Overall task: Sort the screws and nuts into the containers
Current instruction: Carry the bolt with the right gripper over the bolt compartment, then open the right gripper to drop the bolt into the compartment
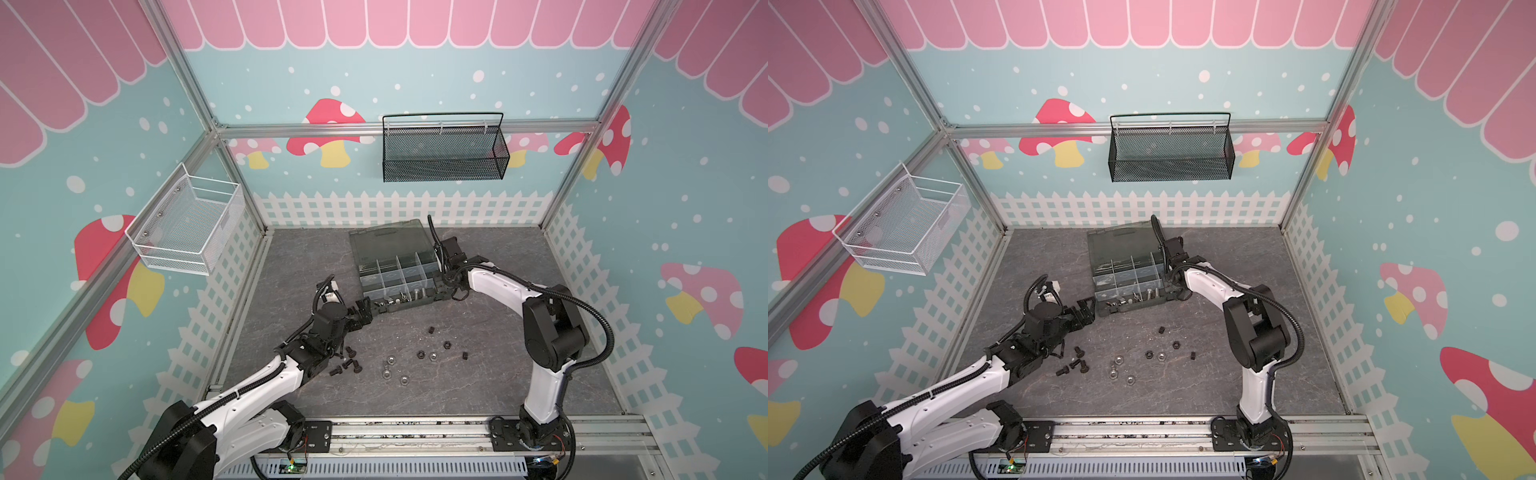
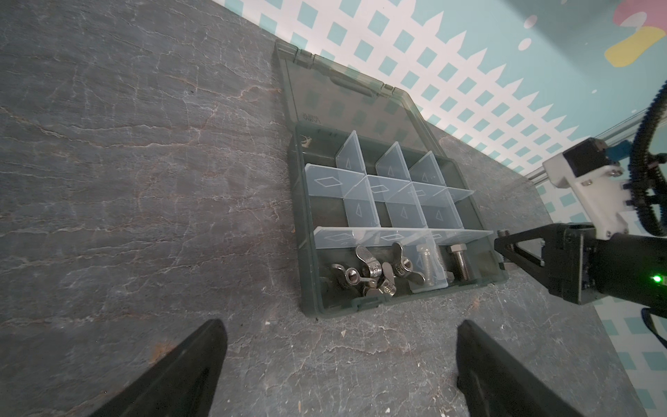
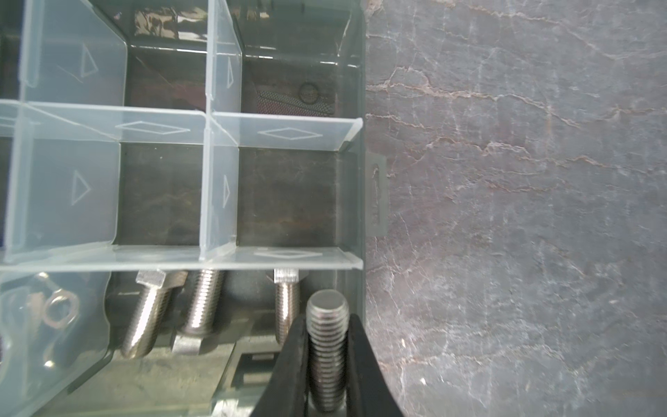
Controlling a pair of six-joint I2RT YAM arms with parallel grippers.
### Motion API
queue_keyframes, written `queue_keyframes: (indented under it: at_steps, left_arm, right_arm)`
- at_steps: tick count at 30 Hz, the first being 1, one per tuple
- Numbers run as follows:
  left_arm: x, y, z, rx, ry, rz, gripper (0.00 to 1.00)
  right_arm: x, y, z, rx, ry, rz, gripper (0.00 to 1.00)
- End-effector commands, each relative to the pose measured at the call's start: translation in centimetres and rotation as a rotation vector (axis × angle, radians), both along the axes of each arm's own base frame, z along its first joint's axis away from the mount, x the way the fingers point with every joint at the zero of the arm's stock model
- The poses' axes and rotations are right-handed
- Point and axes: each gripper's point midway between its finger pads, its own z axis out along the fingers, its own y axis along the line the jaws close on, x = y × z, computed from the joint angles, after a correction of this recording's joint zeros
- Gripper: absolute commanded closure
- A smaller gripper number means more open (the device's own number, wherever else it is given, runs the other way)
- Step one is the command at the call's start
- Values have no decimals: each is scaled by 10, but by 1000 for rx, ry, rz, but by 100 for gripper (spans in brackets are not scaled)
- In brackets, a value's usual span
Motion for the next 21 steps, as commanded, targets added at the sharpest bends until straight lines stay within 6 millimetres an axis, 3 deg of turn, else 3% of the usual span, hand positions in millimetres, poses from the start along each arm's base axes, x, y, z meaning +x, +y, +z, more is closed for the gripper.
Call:
queue_keyframes:
  at_steps: [1,9,15,21]
  left_arm:
    - [1,5,-2,-7,7,30,0]
    - [1,4,-2,-11,7,28,0]
    - [1,5,-1,-10,3,30,1]
    - [1,4,2,-16,-2,26,1]
  right_arm:
    - [9,0,-4,-21,-11,13,100]
    - [7,0,-15,-23,12,13,100]
    - [2,-2,-19,-22,27,4,78]
    - [2,-3,-18,-27,36,-2,72]
